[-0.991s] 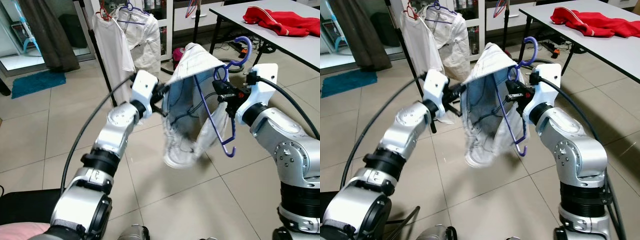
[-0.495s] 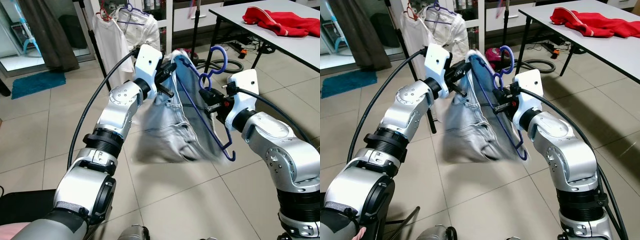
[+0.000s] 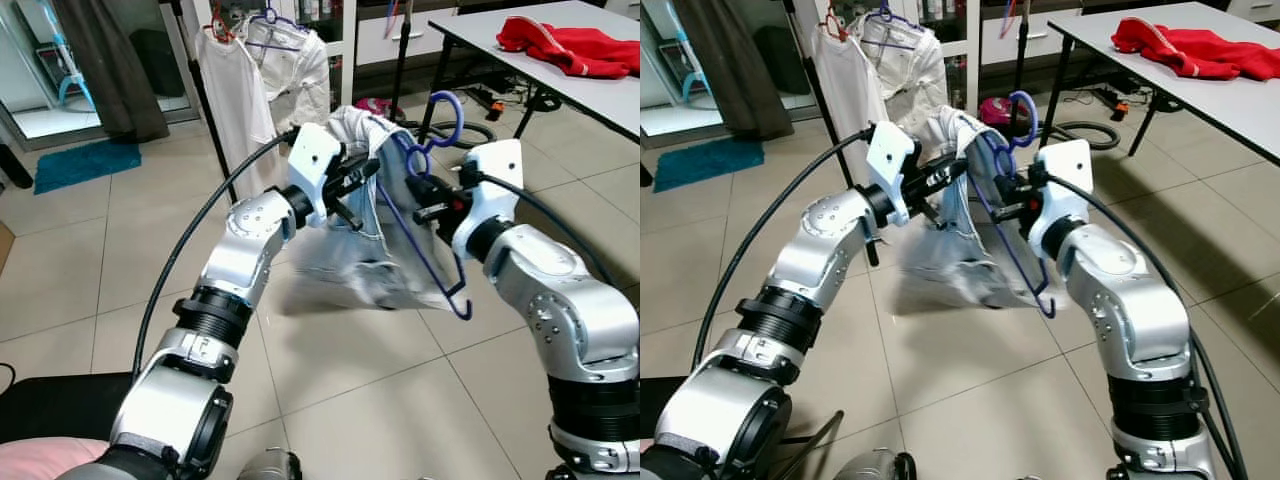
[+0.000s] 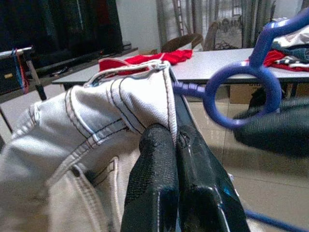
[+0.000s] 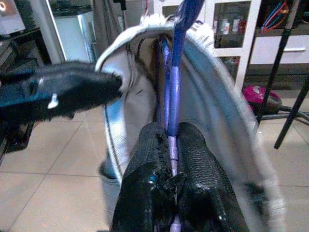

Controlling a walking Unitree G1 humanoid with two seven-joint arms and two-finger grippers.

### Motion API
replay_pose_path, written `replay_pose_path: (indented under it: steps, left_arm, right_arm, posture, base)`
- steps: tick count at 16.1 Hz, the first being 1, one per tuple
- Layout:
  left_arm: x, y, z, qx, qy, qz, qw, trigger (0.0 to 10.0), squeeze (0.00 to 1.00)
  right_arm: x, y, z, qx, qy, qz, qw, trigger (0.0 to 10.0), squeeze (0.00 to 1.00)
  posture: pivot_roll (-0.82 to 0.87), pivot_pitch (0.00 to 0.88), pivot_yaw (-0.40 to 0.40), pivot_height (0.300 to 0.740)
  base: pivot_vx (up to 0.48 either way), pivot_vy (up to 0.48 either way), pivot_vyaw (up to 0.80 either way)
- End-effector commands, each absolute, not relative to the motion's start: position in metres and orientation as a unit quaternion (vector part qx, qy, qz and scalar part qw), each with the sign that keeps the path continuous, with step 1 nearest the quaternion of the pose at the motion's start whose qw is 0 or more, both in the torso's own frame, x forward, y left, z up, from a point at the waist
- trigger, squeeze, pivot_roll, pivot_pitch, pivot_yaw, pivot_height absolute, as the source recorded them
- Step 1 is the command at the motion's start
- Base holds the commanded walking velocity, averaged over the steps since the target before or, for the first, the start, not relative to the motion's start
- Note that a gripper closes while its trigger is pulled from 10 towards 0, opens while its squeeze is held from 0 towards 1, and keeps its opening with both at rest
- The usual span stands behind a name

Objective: Hang hanger

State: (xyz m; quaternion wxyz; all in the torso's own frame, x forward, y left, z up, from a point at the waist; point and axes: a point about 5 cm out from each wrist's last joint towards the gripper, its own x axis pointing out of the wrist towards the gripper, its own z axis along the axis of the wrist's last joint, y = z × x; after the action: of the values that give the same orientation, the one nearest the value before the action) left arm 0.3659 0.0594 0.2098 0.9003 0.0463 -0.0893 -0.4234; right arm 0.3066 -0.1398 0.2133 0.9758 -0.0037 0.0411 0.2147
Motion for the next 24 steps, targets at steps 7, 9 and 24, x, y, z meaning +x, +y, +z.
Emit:
replay_pose_path:
  steps: [7,9,24]
  left_arm:
    - [0.366,0.075,0.224,0.086,-0.108,-0.404,0.904,0.0,0.0]
    - [0.362,0.077,0.202,0.126,-0.067,-0.42,0.896,0.0,0.0]
    - [0.328,0.069,0.124,0.208,0.056,-0.482,0.849,0.0,0.0]
  right_arm:
    - [0.312,-0.158,0.22,0.02,0.015,0.144,0.989,10.0,0.0]
    - [0.313,-0.161,0.234,0.03,-0.023,0.143,0.989,10.0,0.0]
    - [0.317,-0.171,0.277,0.114,-0.143,0.114,0.976,10.0,0.0]
  posture:
    - [0.04,0.0,0.09,0.74]
    - [0.04,0.0,0.089,0.74]
    - [0.04,0.0,0.096,0.74]
  base:
    - [0.0,0.0,0.0]
    - [0.0,0.0,0.0]
    - [0.0,0.0,0.0]
